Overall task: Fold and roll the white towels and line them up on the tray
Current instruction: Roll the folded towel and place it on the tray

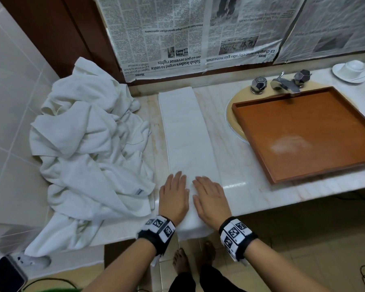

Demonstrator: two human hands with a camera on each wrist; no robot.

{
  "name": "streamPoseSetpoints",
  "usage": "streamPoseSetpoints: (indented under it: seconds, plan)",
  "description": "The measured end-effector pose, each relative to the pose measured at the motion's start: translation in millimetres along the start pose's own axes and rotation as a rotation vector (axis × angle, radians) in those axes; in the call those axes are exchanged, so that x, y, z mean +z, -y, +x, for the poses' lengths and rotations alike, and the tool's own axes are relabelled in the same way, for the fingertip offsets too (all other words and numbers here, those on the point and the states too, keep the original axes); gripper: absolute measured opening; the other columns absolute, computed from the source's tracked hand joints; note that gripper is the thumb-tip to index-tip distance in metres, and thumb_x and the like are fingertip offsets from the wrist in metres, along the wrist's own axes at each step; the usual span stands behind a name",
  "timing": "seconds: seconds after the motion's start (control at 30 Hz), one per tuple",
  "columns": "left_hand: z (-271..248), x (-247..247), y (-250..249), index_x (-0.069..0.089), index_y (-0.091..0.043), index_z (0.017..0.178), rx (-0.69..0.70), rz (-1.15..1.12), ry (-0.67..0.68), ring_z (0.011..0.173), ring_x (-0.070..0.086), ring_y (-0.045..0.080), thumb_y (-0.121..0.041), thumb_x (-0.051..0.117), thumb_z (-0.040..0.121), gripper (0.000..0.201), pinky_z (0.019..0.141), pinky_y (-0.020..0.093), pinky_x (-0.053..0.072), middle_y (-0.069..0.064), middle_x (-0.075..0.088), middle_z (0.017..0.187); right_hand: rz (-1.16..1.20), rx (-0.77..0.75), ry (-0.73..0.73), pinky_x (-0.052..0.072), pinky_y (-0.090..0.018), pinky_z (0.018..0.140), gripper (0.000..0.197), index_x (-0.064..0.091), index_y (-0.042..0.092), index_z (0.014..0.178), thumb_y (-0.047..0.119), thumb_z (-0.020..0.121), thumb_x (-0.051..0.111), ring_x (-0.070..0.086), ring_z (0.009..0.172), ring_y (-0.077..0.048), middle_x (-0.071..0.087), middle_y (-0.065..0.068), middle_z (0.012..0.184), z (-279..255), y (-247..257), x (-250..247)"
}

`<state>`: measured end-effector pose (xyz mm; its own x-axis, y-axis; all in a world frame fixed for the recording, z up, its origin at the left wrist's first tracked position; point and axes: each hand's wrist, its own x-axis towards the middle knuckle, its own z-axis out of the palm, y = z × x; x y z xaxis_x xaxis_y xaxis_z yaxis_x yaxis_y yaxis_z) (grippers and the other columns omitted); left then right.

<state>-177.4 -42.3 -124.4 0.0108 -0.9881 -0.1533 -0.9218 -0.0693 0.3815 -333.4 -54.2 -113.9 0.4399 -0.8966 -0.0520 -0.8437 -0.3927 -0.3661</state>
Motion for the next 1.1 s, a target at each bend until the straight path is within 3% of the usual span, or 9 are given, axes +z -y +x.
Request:
streamPoseSetpoints:
  seconds: [0.17, 0.3, 0.4, 0.6, 0.77, 0.83, 0.93, 1.0, 1.1]
  plan:
    - [-7, 15, 5, 0.0, -0.028, 0.159, -0.052, 0.081, 0.045, 0.153, -0.007, 0.019, -0.046, 0.006, 0.102, 0.06, 0.121, 0.047, 0.009, -0.012, -0.011, 0.164, -0.139, -0.021, 0.189, 0.003, -0.044, 0.118, 0.057, 0.015, 0.025, 0.157, 0.047, 0.104, 0.015, 0.009, 0.151, -0.018, 0.007, 0.008, 0.164, 7, -22, 13]
    - [-10, 10, 22, 0.013, -0.023, 0.159, -0.168, 0.039, -0.052, 0.153, 0.01, 0.019, -0.047, 0.011, 0.102, 0.062, 0.119, 0.048, 0.025, -0.011, 0.002, 0.163, -0.149, 0.154, 0.184, -0.014, -0.044, 0.119, 0.059, -0.019, 0.03, 0.153, 0.05, 0.103, 0.006, -0.025, 0.147, -0.013, -0.029, 0.016, 0.156, 0, -58, -3]
    - [-18, 13, 19, 0.018, -0.021, 0.159, -0.149, -0.008, -0.103, 0.152, 0.014, 0.022, -0.044, 0.016, 0.102, 0.061, 0.12, 0.05, 0.02, -0.006, 0.007, 0.165, -0.104, 0.164, 0.129, -0.012, -0.045, 0.12, 0.059, -0.011, 0.025, 0.155, 0.046, 0.104, 0.009, -0.019, 0.149, -0.014, -0.02, 0.011, 0.16, -7, -59, -10]
    - [-29, 26, 1, 0.01, -0.034, 0.159, -0.052, 0.105, 0.02, 0.154, 0.0, 0.016, -0.046, 0.015, 0.105, 0.056, 0.117, 0.055, 0.008, -0.014, 0.001, 0.166, -0.17, -0.078, 0.188, 0.018, -0.048, 0.111, 0.057, 0.034, 0.019, 0.152, 0.044, 0.102, 0.03, 0.028, 0.147, -0.02, 0.025, 0.002, 0.161, -13, -39, 5]
    - [9, 16, -3, 0.026, -0.029, 0.156, -0.128, 0.13, 0.076, 0.151, 0.013, 0.021, -0.047, 0.011, 0.104, 0.057, 0.114, 0.056, 0.01, -0.008, 0.018, 0.164, -0.17, -0.033, 0.304, 0.02, -0.046, 0.109, 0.057, 0.041, 0.015, 0.148, 0.044, 0.104, 0.019, 0.038, 0.141, -0.019, 0.036, 0.0, 0.156, 22, -48, -7]
    - [26, 9, -5, 0.01, -0.032, 0.159, -0.146, 0.135, 0.1, 0.153, 0.002, 0.02, -0.051, -0.001, 0.101, 0.061, 0.117, 0.054, 0.002, -0.012, 0.001, 0.165, -0.156, 0.003, 0.34, 0.017, -0.045, 0.11, 0.061, 0.046, 0.014, 0.145, 0.044, 0.104, 0.012, 0.042, 0.139, -0.018, 0.038, 0.0, 0.154, 41, -51, -9]
    - [49, 2, -11, -0.018, -0.036, 0.154, -0.21, 0.111, 0.122, 0.151, -0.019, 0.018, -0.056, -0.019, 0.087, 0.07, 0.118, 0.053, -0.012, -0.019, -0.029, 0.156, -0.181, -0.038, 0.293, -0.004, -0.042, 0.115, 0.073, 0.029, 0.013, 0.153, 0.049, 0.099, -0.004, 0.024, 0.148, -0.019, 0.011, 0.0, 0.16, 73, -56, -19]
    - [63, -6, -13, -0.019, -0.036, 0.154, -0.247, 0.114, 0.131, 0.151, -0.021, 0.019, -0.055, -0.021, 0.084, 0.072, 0.118, 0.054, -0.011, -0.02, -0.03, 0.156, -0.173, -0.072, 0.321, -0.017, -0.04, 0.115, 0.085, 0.001, 0.015, 0.157, 0.052, 0.083, -0.018, -0.006, 0.151, -0.016, -0.015, 0.003, 0.161, 94, -58, -23]
    - [87, -18, -13, -0.014, -0.034, 0.156, -0.286, 0.106, 0.17, 0.151, -0.018, 0.021, -0.052, -0.001, 0.1, 0.06, 0.12, 0.056, -0.008, -0.019, -0.021, 0.161, -0.174, -0.068, 0.309, -0.016, -0.041, 0.117, 0.093, -0.009, 0.016, 0.156, 0.051, 0.072, -0.025, -0.015, 0.15, -0.013, -0.019, 0.002, 0.162, 117, -59, -29]
